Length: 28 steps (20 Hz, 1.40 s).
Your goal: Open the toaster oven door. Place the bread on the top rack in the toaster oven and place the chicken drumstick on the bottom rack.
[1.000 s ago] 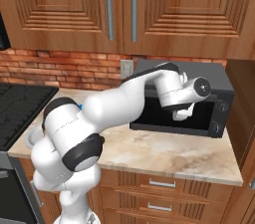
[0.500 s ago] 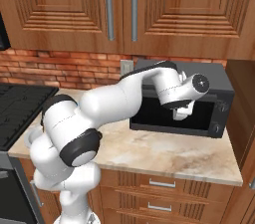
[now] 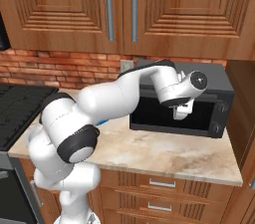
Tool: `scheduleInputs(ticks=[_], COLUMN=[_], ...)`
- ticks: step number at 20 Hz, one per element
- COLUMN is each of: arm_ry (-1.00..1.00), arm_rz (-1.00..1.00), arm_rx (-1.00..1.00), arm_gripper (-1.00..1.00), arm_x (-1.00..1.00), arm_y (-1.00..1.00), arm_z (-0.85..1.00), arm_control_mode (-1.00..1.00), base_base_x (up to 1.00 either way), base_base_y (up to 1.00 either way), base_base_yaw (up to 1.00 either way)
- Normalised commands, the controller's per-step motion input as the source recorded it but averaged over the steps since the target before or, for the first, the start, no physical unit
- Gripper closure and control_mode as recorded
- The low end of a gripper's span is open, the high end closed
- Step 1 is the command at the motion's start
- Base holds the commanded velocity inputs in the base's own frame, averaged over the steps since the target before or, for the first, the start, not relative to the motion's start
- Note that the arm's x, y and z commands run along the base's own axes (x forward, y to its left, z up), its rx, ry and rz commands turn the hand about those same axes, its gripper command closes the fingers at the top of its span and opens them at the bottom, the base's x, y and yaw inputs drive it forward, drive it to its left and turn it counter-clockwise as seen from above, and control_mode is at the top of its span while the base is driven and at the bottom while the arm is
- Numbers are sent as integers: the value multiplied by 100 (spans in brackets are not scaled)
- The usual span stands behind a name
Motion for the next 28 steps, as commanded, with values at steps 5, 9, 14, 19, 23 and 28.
scheduleInputs(ticks=[5, 9, 14, 19, 23, 28], arm_ry=[2, 5, 6, 7, 7, 7], arm_rz=[0, 0, 0, 0, 0, 0], arm_rx=[-2, -4, -5, -6, -6, -6], arm_gripper=[100, 100, 100, 100, 100, 100], arm_x=[0, 0, -7, -10, -12, -16], arm_y=[29, 28, 24, 22, 22, 21], arm_z=[-94, -94, -94, -94, -94, -94], arm_control_mode=[-100, -100, -100, -100, -100, -100], base_base_x=[0, 0, 0, 0, 0, 0], base_base_y=[0, 0, 0, 0, 0, 0], base_base_yaw=[0, 0, 0, 0, 0, 0])
